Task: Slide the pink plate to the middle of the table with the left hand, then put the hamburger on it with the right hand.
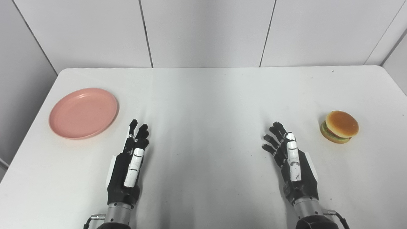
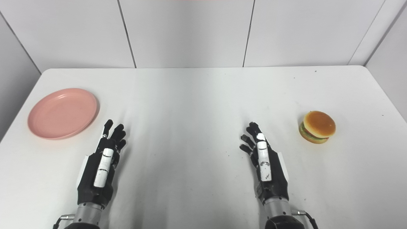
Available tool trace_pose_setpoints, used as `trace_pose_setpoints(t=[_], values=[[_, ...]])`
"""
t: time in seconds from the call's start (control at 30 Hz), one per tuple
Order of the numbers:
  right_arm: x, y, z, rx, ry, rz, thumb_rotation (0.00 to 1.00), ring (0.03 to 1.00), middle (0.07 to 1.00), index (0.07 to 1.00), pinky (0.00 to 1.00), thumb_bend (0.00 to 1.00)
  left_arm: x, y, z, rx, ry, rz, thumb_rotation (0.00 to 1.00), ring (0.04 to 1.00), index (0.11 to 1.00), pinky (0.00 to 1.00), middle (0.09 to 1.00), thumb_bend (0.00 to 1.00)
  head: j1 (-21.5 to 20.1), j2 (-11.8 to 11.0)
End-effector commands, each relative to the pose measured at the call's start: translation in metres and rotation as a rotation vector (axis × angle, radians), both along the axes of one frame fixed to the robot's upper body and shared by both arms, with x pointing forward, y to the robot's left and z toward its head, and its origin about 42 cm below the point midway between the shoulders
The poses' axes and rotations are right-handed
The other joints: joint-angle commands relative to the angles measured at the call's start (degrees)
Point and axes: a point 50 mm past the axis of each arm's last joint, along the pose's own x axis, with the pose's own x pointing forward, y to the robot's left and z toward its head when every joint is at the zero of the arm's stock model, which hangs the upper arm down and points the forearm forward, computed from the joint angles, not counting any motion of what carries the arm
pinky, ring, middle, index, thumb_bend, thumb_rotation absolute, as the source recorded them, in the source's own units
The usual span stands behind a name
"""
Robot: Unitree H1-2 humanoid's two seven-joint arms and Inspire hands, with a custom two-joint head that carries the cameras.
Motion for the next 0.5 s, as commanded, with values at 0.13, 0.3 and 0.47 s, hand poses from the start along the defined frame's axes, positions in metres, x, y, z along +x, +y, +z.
trace_pose_setpoints(t=[0.13, 0.3, 0.47], values=[[-0.0225, -0.0064, -0.0080, -0.010, 0.040, -0.005, 1.00, 0.867, 0.920, 0.905, 0.83, 0.67, -0.0004, 0.0006, 0.0080, -0.003, -0.052, -0.001, 0.79, 0.969, 1.000, 0.99, 0.959, 0.76, 0.2, 0.0], [-0.0228, -0.0068, -0.0085, -0.007, 0.040, -0.001, 1.00, 0.865, 0.918, 0.899, 0.84, 0.67, -0.0008, 0.0002, 0.0073, -0.005, -0.045, -0.001, 0.79, 0.970, 1.000, 0.99, 0.959, 0.76, 0.4, -0.3], [-0.0226, -0.0096, -0.0133, -0.005, 0.046, 0.000, 1.00, 0.867, 0.919, 0.902, 0.84, 0.67, -0.0010, -0.0037, 0.0022, -0.008, -0.037, -0.005, 0.80, 0.974, 1.000, 0.99, 0.959, 0.76, 2.5, -2.7]])
